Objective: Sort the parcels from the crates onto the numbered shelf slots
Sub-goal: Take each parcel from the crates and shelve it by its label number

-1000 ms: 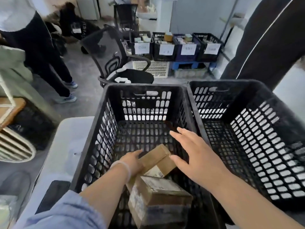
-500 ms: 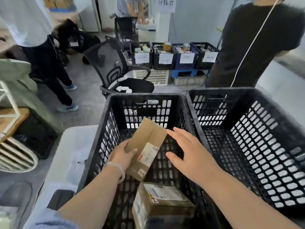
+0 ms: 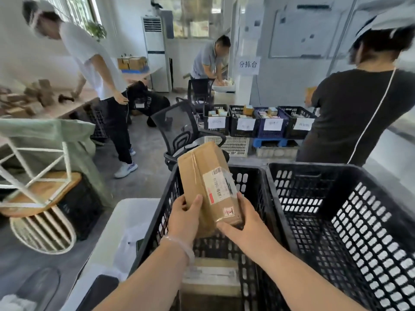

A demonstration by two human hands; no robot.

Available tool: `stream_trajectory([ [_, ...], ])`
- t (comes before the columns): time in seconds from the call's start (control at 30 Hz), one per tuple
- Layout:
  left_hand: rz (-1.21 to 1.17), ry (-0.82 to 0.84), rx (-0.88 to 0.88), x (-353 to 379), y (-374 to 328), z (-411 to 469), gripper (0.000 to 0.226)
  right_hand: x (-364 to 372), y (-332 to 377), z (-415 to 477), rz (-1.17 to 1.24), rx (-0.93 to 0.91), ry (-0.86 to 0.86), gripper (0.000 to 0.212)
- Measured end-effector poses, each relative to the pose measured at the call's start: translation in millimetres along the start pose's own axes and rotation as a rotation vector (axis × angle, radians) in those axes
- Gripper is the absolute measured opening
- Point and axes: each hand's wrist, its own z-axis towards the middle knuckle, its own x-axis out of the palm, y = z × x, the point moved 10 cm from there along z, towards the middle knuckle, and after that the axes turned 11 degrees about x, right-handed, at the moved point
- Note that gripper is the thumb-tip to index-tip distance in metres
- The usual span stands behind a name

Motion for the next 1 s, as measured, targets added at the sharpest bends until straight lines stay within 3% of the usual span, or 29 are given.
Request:
stream_trajectory([
  [0.07,-0.022,0.049,-0.002,6,-6,-6,0.049,-10,2,0,0.049,-0.015,-0.045,0.092],
  [0.13,0.002,0.104,0.027,6,-13,-8,0.069,-23,5,1,0.06,-0.03,-0.09,0.087],
  [0.23,0.359,0.103,0.286,-6,-49,-4,0.107,-44,7,1,0.067,-0.018,-0.129,0.084],
  [0.3,0.64,0.203,0.514,5,-80,-6,0.108,-57,9,0,0.076,-0.027,-0.138,0.083],
  [0.37,0.824,0.413,0.656,27,-90,-10,0.1,-65,12,-2,0.098,-0.035,-0.119,0.083],
  [0.47,0.777,0.786,0.553,54,-71,-25,0.088,-68,14,-3,0.103,-0.02,-0.058,0.082],
  [0.53,0.651,0.894,0.474,65,-63,-38,0.08,-72,15,-4,0.111,-0.023,-0.042,0.074],
  [0.7,0.453,0.817,0.448,70,-58,-38,0.065,-89,18,-10,0.079,-0.052,-0.13,0.062],
  [0.83,0.318,0.606,0.389,75,-67,-24,0.052,-119,11,-32,0.016,-0.132,-0.405,0.077],
  [0.93,0.25,0.47,0.378,94,-78,-20,0.052,-122,2,-48,-0.04,-0.156,-0.413,0.09],
  [1.0,0.247,0.468,0.403,118,-89,-29,0.052,-128,-5,-58,-0.029,-0.149,-0.41,0.096],
])
